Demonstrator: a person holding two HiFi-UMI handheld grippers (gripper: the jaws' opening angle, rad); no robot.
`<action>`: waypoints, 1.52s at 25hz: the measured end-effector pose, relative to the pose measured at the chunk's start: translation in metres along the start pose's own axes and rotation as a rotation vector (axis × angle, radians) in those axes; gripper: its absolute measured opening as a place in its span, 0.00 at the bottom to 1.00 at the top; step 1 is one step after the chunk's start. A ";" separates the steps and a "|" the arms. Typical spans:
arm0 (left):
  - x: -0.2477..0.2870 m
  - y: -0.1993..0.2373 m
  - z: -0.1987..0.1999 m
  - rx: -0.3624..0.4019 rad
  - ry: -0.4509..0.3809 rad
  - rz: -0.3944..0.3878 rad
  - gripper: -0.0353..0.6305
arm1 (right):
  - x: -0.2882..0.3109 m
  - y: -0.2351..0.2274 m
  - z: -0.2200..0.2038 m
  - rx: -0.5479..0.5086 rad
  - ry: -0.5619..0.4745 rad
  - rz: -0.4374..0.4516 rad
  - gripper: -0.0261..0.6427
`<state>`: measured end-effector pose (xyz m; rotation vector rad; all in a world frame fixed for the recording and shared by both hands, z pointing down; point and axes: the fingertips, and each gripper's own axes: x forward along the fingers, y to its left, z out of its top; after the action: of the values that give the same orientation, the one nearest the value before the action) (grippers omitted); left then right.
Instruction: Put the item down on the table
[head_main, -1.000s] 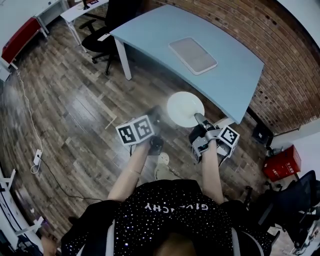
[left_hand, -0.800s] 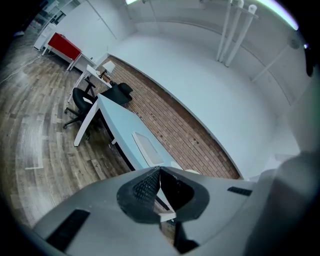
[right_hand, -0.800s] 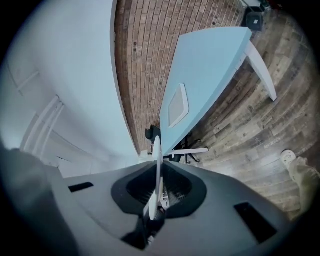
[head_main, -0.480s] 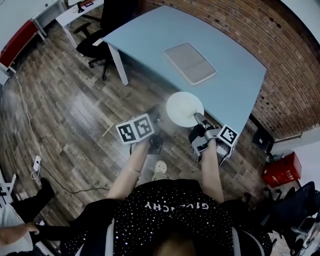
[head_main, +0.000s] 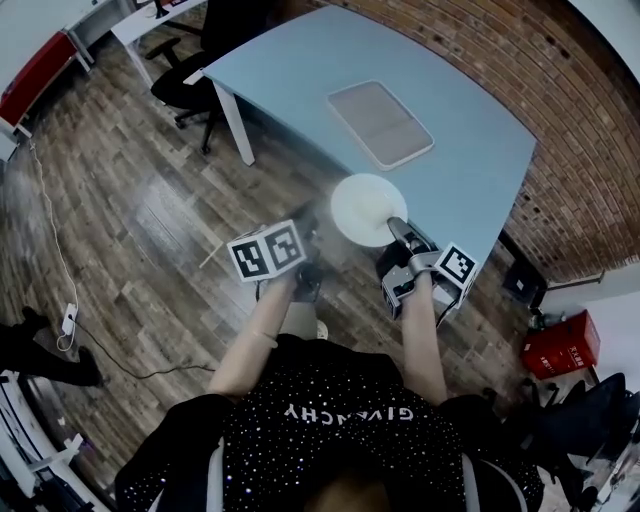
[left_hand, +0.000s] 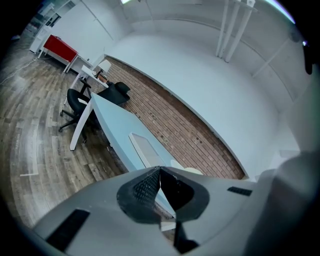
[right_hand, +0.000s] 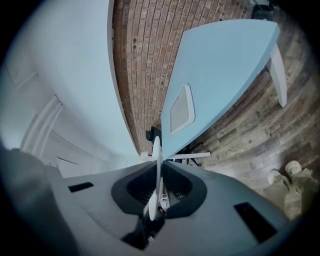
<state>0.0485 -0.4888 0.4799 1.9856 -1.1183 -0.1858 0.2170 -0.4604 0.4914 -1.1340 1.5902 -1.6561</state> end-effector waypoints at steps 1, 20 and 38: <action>0.001 0.002 -0.001 0.002 0.004 0.002 0.07 | 0.002 -0.003 0.000 0.005 -0.001 -0.004 0.08; 0.165 0.029 0.089 0.016 0.072 -0.039 0.07 | 0.134 0.018 0.113 0.032 -0.090 -0.009 0.08; 0.342 0.099 0.177 0.103 0.179 0.004 0.07 | 0.299 0.003 0.236 0.024 -0.166 -0.118 0.08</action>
<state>0.1012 -0.8802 0.5236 2.0458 -1.0347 0.0522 0.2785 -0.8349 0.5281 -1.3386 1.4205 -1.6048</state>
